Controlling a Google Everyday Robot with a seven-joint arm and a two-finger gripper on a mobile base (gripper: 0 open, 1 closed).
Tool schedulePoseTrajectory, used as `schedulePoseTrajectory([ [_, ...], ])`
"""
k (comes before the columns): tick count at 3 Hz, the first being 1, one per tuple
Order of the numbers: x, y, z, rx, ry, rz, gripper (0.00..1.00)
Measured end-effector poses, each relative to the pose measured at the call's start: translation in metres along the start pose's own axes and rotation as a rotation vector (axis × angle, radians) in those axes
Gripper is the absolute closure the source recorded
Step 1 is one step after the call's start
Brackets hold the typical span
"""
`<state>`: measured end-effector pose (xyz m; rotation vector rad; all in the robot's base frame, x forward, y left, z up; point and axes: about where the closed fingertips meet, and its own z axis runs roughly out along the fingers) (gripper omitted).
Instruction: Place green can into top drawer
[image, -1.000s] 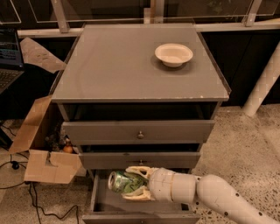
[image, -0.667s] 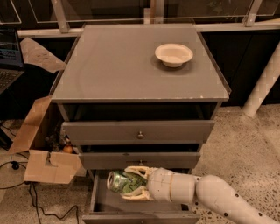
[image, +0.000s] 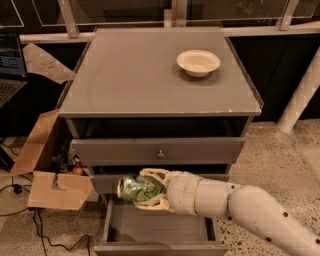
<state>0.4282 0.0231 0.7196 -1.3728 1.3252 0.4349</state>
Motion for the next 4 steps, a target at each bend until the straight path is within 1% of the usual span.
schedulePoseTrajectory([
  [1,-0.034,-0.034,-0.010,0.055,0.020,-0.075,1.00],
  [3,-0.103,-0.095,-0.019,0.157,0.026,-0.210,1.00],
  [4,-0.130,-0.115,-0.022,0.195,0.028,-0.263,1.00],
])
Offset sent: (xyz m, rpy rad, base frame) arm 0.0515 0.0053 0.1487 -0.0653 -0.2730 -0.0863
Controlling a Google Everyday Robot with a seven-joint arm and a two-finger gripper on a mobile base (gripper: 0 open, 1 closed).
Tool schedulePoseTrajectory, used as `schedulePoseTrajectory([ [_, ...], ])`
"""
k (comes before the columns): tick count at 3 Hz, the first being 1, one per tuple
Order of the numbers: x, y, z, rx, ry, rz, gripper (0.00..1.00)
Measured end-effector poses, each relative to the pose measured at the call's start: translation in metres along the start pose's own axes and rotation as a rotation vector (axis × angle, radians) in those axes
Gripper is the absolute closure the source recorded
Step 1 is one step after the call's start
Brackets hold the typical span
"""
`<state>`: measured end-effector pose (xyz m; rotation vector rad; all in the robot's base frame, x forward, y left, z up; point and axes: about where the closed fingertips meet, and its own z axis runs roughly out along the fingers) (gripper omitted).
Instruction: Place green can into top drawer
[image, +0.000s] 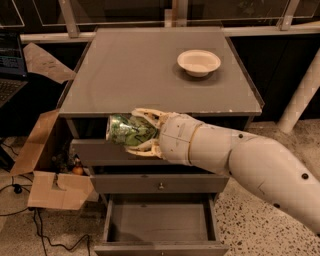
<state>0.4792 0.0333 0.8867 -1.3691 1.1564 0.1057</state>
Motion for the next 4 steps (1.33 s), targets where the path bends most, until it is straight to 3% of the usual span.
schedulePoseTrajectory([
  [1,0.000,0.000,0.000,0.000,0.000,0.000,1.00],
  [2,0.002,-0.007,0.001,0.058,0.023,0.002,1.00],
  [3,0.014,-0.034,0.007,0.147,0.045,-0.011,1.00],
  [4,0.024,-0.074,0.020,0.170,0.028,-0.038,1.00],
])
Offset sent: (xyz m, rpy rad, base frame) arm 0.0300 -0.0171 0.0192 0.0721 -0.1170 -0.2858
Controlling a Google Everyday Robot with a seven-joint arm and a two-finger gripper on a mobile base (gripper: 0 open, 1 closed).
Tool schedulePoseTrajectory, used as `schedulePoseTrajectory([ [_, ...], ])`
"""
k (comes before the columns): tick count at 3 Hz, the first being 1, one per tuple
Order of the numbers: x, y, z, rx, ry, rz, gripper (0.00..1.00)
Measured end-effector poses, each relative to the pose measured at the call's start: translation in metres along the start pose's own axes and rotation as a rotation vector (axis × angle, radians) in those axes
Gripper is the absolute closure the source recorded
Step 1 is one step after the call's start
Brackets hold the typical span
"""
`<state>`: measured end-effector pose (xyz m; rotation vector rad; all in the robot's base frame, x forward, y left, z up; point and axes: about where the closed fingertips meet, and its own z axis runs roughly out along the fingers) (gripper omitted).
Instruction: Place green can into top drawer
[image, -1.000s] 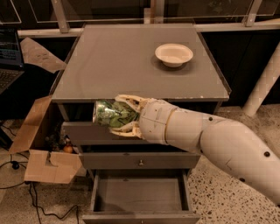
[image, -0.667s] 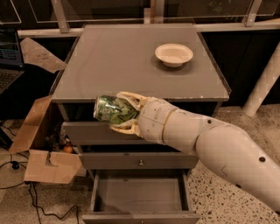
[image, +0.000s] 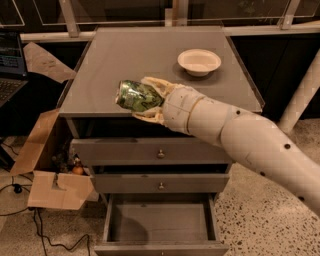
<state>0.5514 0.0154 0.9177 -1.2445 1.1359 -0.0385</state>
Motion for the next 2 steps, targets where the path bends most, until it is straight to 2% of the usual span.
schedulePoseTrajectory([
  [1,0.009,-0.033,0.029,-0.025,-0.032,-0.020,1.00],
  [2,0.020,-0.054,0.053,-0.046,-0.051,-0.005,1.00],
])
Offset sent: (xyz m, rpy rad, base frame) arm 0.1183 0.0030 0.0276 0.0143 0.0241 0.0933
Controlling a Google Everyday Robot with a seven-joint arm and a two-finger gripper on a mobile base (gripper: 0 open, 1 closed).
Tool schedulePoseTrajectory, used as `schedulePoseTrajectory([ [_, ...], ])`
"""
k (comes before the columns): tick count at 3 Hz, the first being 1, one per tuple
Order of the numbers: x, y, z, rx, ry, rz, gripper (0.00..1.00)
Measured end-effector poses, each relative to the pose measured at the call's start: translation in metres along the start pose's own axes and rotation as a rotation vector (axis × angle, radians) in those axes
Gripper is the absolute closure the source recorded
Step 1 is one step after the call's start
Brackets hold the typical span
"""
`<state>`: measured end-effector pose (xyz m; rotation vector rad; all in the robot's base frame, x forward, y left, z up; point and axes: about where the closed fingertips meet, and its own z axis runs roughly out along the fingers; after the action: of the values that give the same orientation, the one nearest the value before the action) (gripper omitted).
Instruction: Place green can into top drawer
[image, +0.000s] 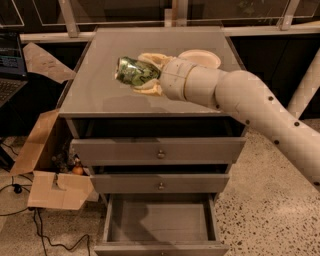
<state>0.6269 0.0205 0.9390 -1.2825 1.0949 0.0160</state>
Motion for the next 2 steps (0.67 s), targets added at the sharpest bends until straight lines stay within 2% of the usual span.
schedulePoseTrajectory([
  [1,0.017,-0.006,0.014,-0.006,0.007,0.037,1.00],
  [2,0.035,-0.001,0.024,-0.011,0.037,0.083,1.00],
])
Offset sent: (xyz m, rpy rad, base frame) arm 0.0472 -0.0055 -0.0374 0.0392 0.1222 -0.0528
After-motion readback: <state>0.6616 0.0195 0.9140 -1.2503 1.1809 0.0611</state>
